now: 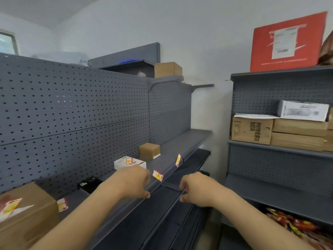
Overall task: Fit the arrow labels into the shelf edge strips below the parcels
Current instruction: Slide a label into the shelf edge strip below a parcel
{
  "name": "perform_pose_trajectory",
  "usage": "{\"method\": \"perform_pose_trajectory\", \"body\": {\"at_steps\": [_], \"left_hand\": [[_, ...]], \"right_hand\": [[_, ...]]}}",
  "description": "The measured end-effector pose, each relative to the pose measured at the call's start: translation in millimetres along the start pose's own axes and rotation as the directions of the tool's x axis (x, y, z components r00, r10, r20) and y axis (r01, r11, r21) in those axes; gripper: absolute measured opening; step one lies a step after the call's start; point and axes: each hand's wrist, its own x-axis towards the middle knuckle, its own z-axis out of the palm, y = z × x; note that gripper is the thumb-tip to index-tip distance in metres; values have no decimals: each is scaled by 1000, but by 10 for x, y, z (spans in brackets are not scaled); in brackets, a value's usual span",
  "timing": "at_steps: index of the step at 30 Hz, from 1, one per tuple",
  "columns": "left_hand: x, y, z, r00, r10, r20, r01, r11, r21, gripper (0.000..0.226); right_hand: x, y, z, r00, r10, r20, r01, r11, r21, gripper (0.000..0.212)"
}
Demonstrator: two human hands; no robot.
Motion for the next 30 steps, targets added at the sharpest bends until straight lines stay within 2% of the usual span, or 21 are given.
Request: {"method": "perform_pose_trajectory", "body": {"at_steps": [7, 13, 17, 21, 25, 30], "left_hand": [[1055, 12, 318, 996, -67, 58, 65, 997, 35, 42], [1816, -79, 451, 978, -172, 117, 166, 984, 58, 39], [2158, -229, 561, 961, -250, 118, 246, 968, 42, 43], [2360, -413, 773, 928, -325, 182, 331, 944, -1, 38], [2578, -621, 944, 914, -356, 195, 356, 934, 34, 41], [2818, -815, 1088, 892, -386, 235, 387, 921, 42, 47]], "right_hand": [[950, 547, 64, 999, -15, 48, 17, 999, -34, 41], [1854, 940, 27, 989, -115, 99, 120, 992, -50, 37], [2365, 1084, 89, 968, -173, 184, 185, 982, -49, 38], [2837, 1100, 226, 936, -226, 268, 253, 965, -71, 36], [3362, 948, 392, 907, -296, 300, 338, 936, -99, 26], [3841, 763, 600, 852, -381, 360, 442, 891, -104, 34]]}}
